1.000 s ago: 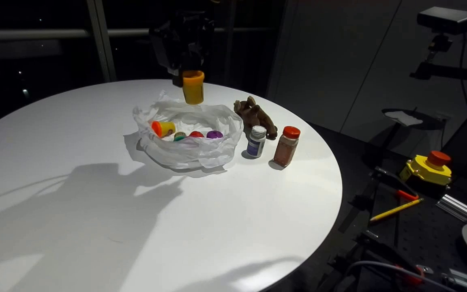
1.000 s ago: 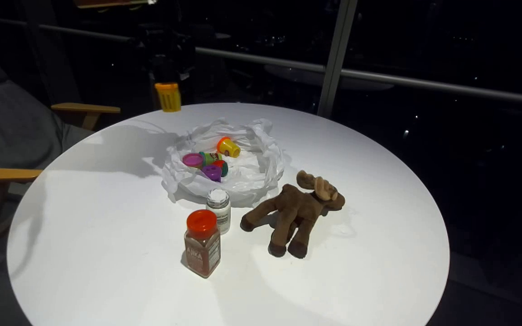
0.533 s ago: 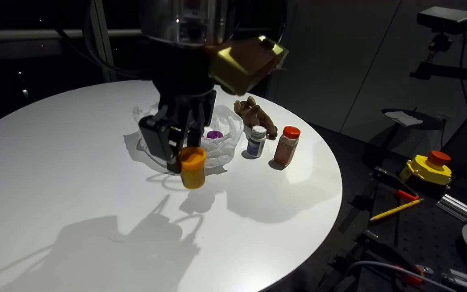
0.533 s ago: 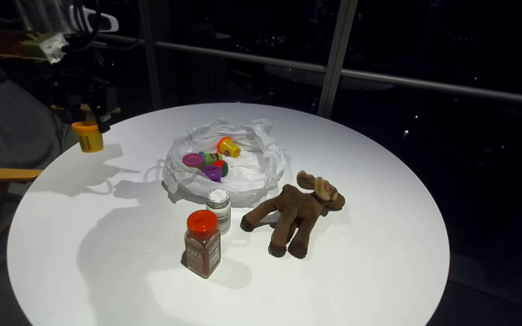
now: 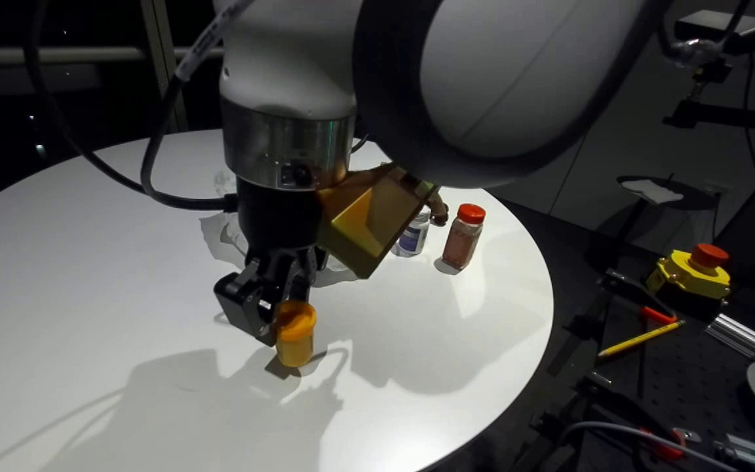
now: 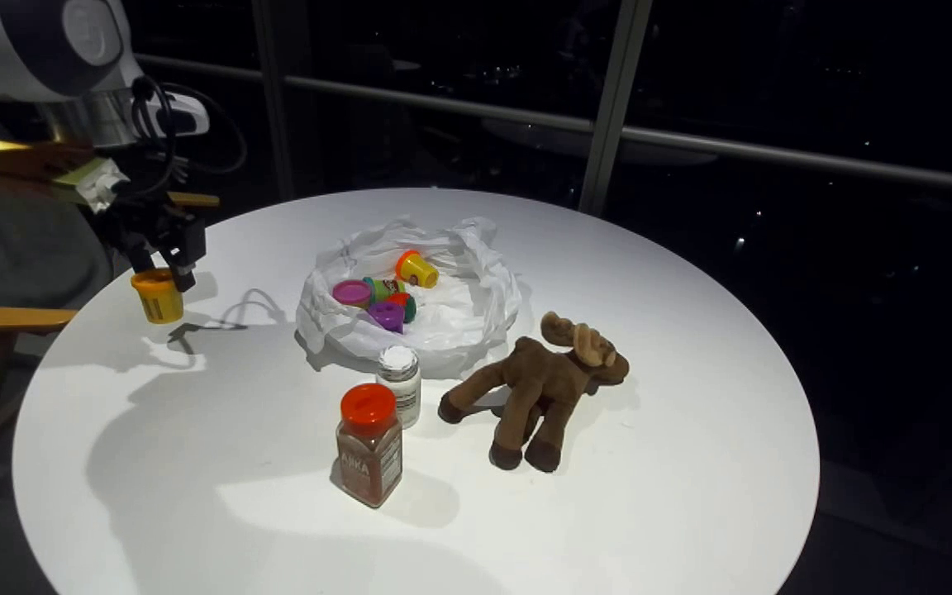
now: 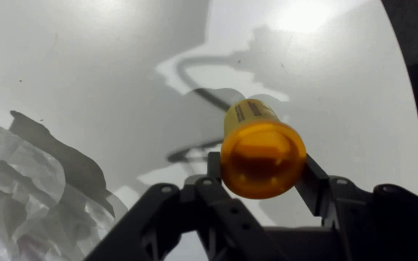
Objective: Pick up all the objects from plastic bag and put it on the table.
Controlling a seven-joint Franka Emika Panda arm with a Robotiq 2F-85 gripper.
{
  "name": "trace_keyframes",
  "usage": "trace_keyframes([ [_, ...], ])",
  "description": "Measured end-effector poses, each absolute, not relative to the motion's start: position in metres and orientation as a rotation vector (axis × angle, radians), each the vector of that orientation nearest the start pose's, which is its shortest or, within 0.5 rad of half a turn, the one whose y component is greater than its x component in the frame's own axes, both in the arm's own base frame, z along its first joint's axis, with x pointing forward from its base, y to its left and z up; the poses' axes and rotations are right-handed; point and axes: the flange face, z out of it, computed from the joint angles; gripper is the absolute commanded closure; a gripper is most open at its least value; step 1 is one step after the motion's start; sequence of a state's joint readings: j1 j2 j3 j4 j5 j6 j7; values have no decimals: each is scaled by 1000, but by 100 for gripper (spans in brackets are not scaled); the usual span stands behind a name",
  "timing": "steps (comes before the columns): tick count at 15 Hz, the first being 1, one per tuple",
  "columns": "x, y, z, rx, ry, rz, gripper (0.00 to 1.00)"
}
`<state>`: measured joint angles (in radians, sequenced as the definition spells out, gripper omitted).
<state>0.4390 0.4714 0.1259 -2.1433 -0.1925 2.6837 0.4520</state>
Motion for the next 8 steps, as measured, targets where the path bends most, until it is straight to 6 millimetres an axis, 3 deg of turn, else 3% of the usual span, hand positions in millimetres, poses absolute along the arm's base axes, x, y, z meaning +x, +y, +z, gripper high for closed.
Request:
trace_keyframes([
  [5,506,296,170,-3134,-368,-187,72],
  [6,510,293,169,-3138,-355,-198,53],
  [7,514,290,169,-3141,-345,-206,22],
  [8,518,287,169,-3144,-336,-213,21],
])
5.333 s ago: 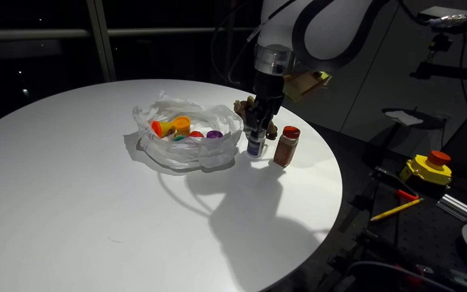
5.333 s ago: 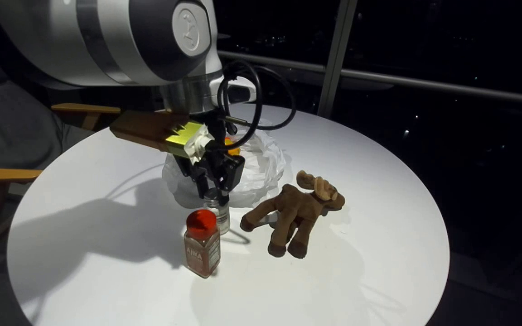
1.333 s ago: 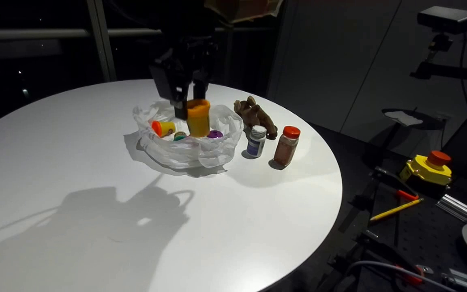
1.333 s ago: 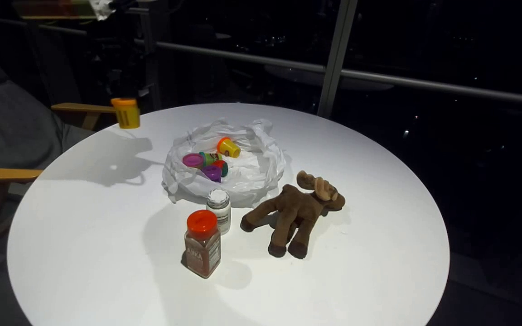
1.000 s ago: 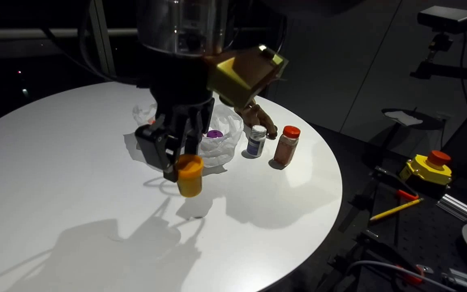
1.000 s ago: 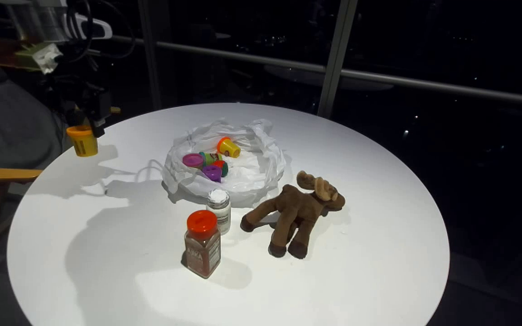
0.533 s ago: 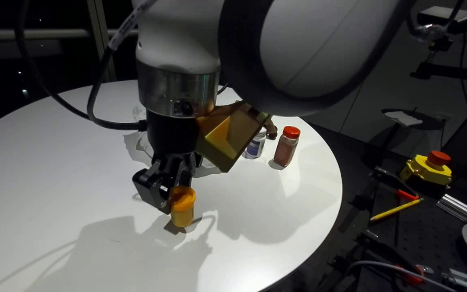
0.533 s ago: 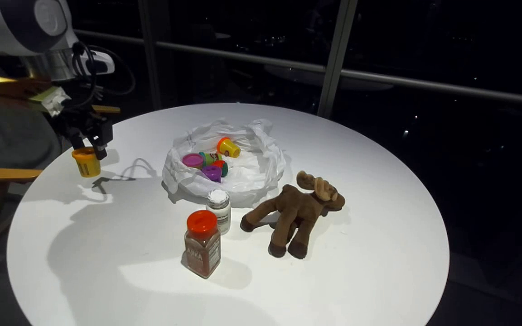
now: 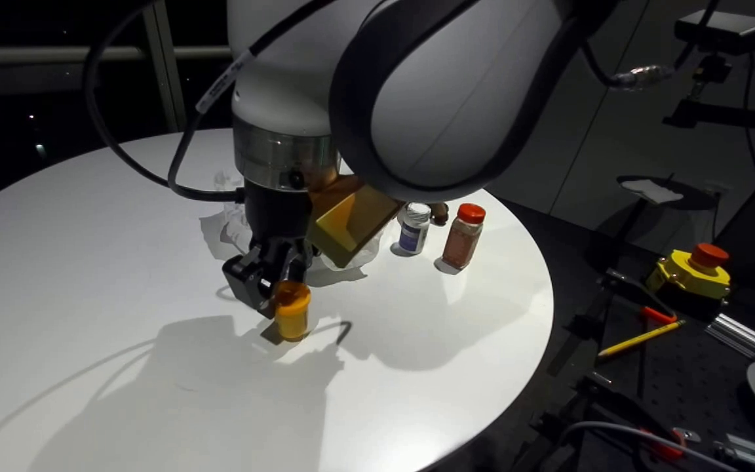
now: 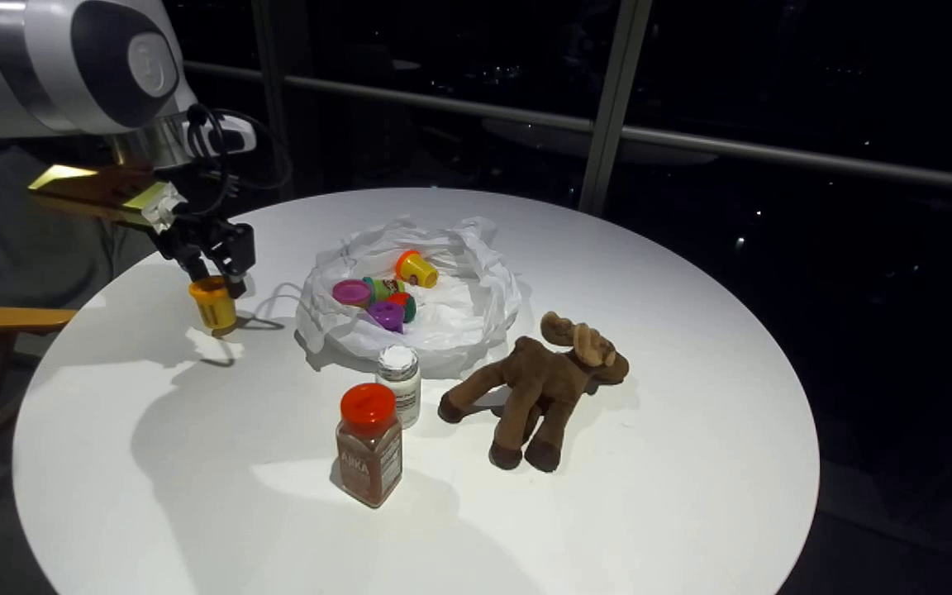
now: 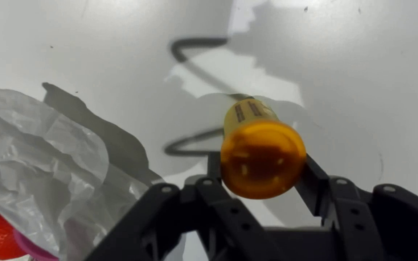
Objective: Pick up all the objects from plastic bag and put it on the table.
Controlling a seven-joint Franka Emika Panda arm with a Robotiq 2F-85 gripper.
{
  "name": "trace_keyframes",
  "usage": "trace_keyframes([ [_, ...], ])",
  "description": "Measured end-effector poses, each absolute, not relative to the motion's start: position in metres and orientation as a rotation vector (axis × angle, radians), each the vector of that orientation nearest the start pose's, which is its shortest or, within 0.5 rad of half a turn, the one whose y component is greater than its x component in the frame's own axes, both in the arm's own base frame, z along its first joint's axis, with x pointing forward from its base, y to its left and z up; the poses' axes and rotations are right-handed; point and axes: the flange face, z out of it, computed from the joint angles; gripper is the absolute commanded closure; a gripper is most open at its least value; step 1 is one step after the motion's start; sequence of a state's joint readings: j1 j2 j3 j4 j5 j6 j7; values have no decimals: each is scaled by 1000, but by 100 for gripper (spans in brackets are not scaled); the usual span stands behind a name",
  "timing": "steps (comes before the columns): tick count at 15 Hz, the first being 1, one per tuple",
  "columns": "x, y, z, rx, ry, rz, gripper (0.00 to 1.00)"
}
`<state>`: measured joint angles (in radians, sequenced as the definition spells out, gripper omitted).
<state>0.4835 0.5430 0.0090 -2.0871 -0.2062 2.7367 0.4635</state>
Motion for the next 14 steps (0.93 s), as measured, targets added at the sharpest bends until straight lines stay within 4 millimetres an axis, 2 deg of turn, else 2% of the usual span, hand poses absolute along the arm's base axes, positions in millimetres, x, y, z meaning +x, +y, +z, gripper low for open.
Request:
trace_keyframes([
  [3,526,280,172,-3150,-315,-232,1],
  [7,537,272,179,-3153,-284,-262,0],
  [10,556,267,200,-3147,-246,-307,0],
  [14,580,271,222,-3218,-277,-280,0],
])
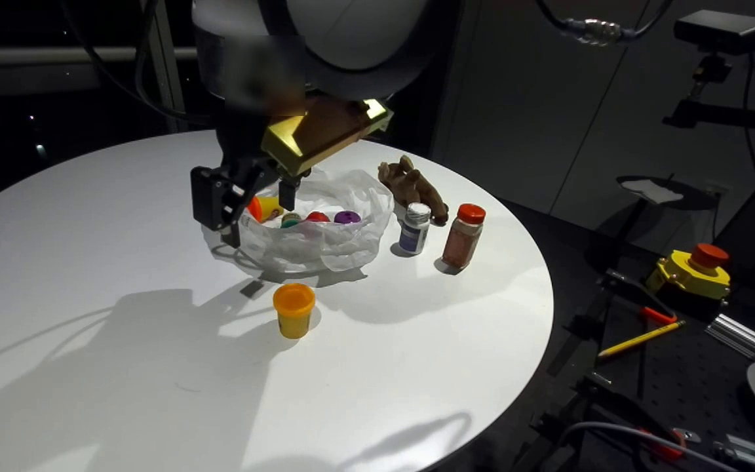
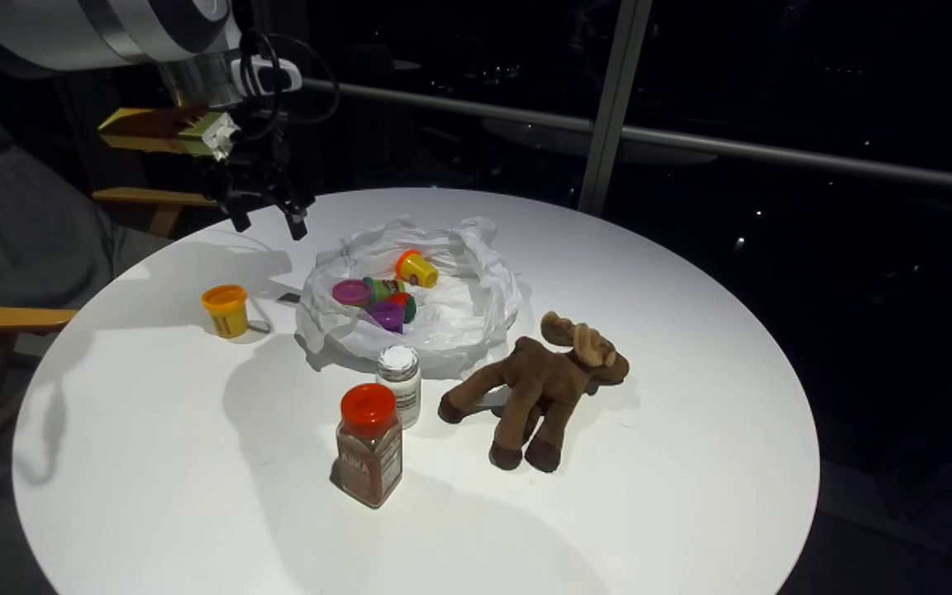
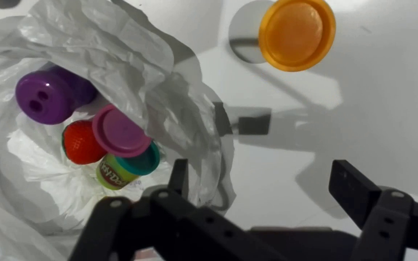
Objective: Pick up all the objects from plastic bag and put it on the table.
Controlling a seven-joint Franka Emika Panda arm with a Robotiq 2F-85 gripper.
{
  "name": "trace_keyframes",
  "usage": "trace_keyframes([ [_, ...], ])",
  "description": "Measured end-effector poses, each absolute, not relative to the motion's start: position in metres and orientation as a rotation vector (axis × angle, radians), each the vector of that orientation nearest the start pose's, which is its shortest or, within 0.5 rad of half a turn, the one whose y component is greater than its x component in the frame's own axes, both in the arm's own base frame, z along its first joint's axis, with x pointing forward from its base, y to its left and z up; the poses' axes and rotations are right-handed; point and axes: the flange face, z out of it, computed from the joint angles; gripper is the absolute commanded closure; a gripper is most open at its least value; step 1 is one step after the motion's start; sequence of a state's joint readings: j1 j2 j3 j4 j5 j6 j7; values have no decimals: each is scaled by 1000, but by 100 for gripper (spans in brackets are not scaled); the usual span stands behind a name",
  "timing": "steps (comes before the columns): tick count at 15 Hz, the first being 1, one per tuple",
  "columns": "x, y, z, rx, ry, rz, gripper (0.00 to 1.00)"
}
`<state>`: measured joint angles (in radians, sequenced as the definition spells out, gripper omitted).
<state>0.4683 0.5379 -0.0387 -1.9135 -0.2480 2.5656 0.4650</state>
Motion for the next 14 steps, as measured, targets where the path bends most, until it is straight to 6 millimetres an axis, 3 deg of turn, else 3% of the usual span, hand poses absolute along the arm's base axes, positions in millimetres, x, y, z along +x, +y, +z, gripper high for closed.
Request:
trace_keyframes([
  [8,622,231,196,-3325,-487,-227,0],
  [10,639,214,200,-3309,-569,-237,0],
  [14,679,168,226,-3285,-670,-302,0],
])
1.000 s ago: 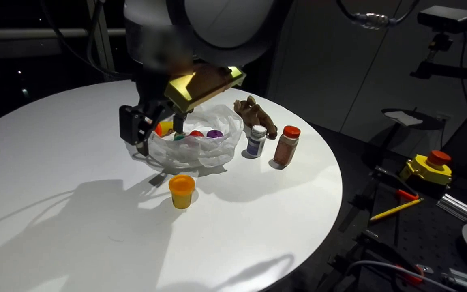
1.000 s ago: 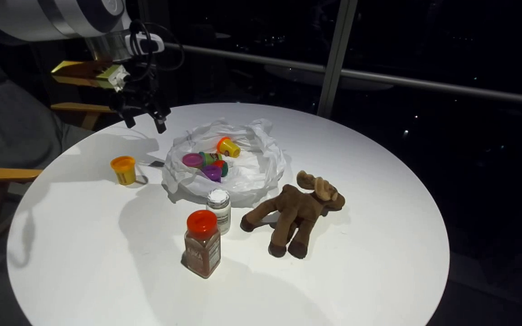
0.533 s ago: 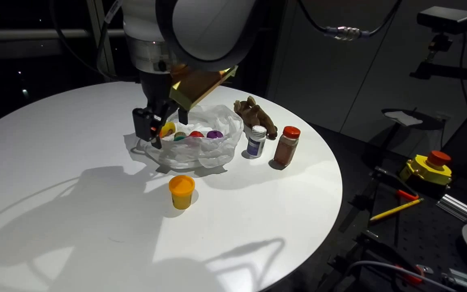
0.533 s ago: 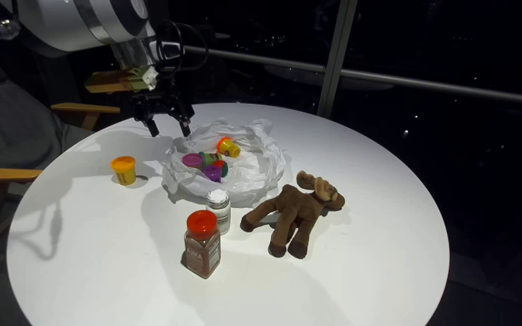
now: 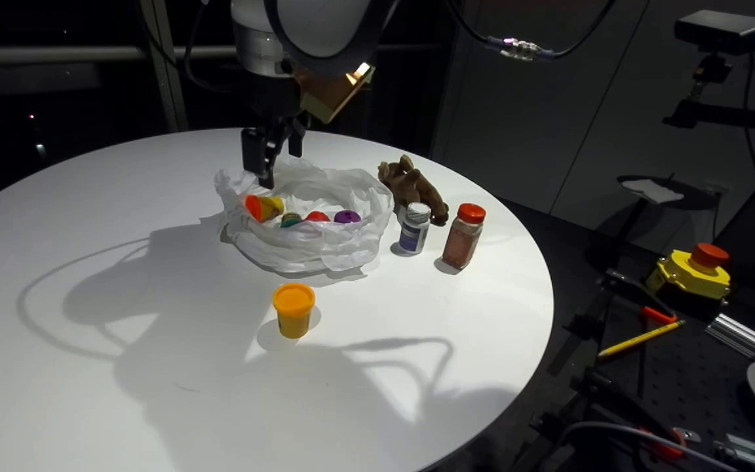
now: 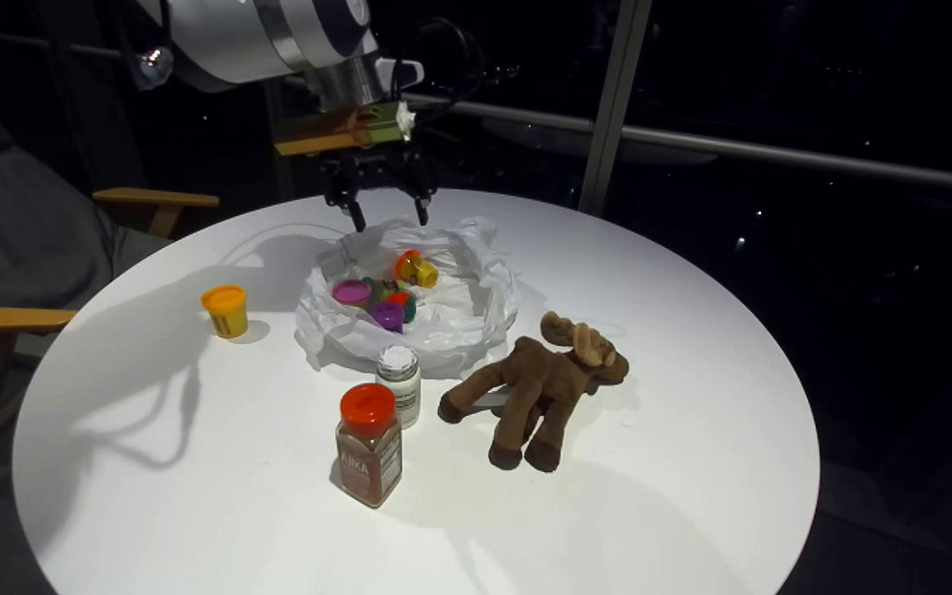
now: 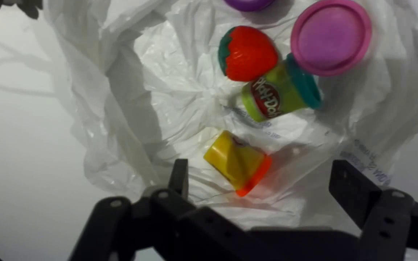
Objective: Pick up all the objects from plastic bag and put it on the table.
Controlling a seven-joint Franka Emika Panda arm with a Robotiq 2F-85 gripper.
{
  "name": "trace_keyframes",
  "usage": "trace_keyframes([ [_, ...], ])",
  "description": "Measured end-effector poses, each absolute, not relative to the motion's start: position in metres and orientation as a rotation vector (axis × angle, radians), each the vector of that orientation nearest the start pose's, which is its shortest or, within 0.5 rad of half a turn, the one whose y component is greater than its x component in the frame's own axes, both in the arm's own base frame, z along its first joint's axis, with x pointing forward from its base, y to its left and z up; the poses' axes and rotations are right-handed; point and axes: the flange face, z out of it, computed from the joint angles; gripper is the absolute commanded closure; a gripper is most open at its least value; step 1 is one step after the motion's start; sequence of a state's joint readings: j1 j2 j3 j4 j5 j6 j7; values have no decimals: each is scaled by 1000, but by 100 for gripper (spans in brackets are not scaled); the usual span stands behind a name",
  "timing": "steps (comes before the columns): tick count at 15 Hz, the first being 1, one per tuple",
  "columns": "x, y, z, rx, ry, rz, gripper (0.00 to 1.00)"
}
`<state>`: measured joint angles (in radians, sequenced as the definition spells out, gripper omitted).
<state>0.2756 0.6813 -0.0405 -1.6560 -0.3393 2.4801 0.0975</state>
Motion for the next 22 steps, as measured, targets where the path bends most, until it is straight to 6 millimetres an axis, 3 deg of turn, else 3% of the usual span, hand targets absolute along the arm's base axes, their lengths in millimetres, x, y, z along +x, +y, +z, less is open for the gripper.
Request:
trace_keyframes([
  [4,686,136,225,-3183,-818,-189,0],
  [11,678,115,199,-3076,-951,20,0],
  [15,674,109,181,-3077,-905,85,0],
  [22,677,102,166,-3094,-625,66,0],
])
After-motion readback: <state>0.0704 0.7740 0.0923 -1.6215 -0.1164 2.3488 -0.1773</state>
